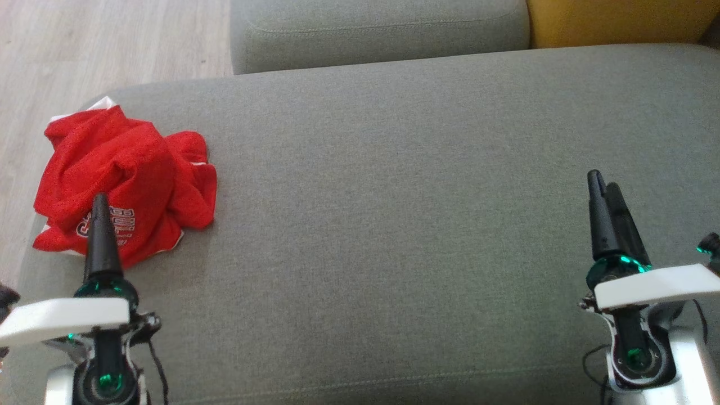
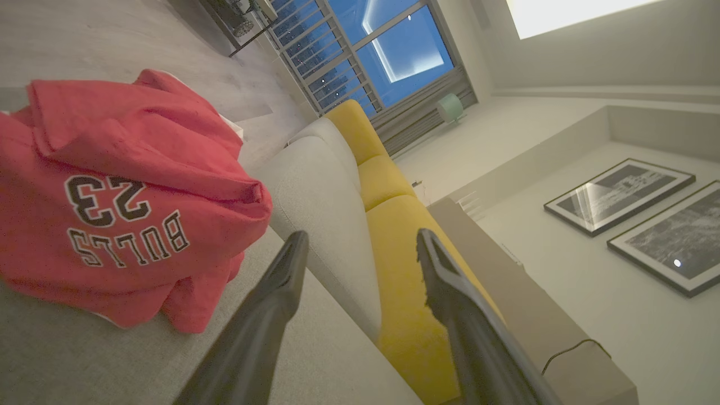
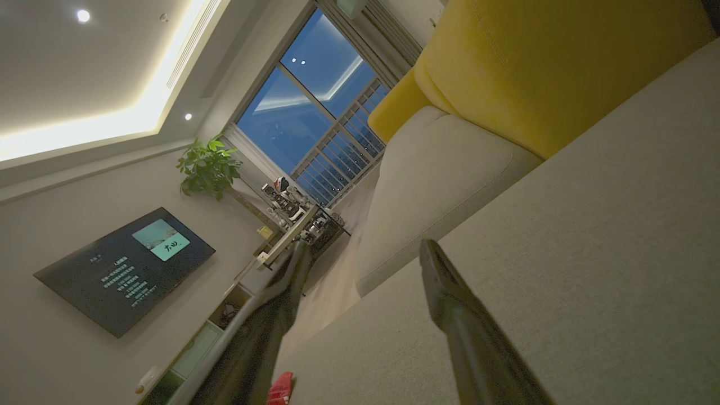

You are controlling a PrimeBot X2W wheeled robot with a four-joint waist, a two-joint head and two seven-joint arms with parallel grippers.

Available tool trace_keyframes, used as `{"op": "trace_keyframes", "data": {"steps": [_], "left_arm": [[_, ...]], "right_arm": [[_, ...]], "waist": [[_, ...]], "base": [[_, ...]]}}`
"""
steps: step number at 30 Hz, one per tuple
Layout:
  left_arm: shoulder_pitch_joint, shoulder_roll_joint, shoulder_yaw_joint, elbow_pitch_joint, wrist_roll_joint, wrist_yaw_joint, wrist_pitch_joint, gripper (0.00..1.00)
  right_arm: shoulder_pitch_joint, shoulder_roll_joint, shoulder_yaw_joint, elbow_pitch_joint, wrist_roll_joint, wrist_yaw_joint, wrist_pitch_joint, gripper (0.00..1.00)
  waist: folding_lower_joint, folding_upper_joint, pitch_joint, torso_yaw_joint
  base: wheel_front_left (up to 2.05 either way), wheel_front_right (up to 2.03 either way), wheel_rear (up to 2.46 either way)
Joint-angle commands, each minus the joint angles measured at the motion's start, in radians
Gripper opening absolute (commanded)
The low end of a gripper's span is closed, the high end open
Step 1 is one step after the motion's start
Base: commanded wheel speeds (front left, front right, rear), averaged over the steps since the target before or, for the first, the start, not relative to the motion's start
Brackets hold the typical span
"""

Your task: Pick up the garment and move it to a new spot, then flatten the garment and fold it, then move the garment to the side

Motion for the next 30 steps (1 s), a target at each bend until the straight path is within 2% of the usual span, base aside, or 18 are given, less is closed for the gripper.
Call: {"op": "trace_keyframes", "data": {"steps": [1,10,18,19,25,30], "left_arm": [[-0.055,0.014,0.014,-0.047,0.017,0.0,-0.006,1.0],[-0.046,0.015,-0.069,-0.086,0.217,0.0,-0.033,1.0],[-0.048,0.022,-0.152,-0.105,0.437,0.025,-0.056,1.0],[-0.049,0.038,-0.178,-0.104,0.487,0.043,-0.062,1.0],[-0.045,0.09,-0.268,-0.068,0.601,0.119,-0.079,1.0],[-0.049,0.142,-0.347,-0.013,0.702,0.213,-0.094,1.0]], "right_arm": [[-0.057,-0.009,0.013,-0.045,-0.02,0.0,-0.01,1.0],[-0.061,-0.01,0.062,-0.077,-0.188,0.0,-0.037,1.0],[-0.064,-0.011,0.108,-0.093,-0.336,0.0,-0.06,1.0],[-0.064,-0.011,0.115,-0.095,-0.373,0.0,-0.066,1.0],[-0.061,-0.012,0.133,-0.096,-0.479,0.0,-0.084,1.0],[-0.056,-0.012,0.147,-0.092,-0.556,0.0,-0.099,1.0]], "waist": [[0.0,0.0,0.0,0.0],[0.0,0.0,0.005,-0.005],[0.0,0.0,0.01,-0.009],[0.0,0.0,0.012,-0.01],[0.0,0.0,0.01,-0.013],[0.0,0.0,0.007,-0.018]], "base": [[0.0,0.0,0.0],[0.0,0.0,0.0],[0.0,0.0,0.0],[0.0,0.0,0.0],[0.0,0.0,0.0],[0.0,0.0,0.0]]}}
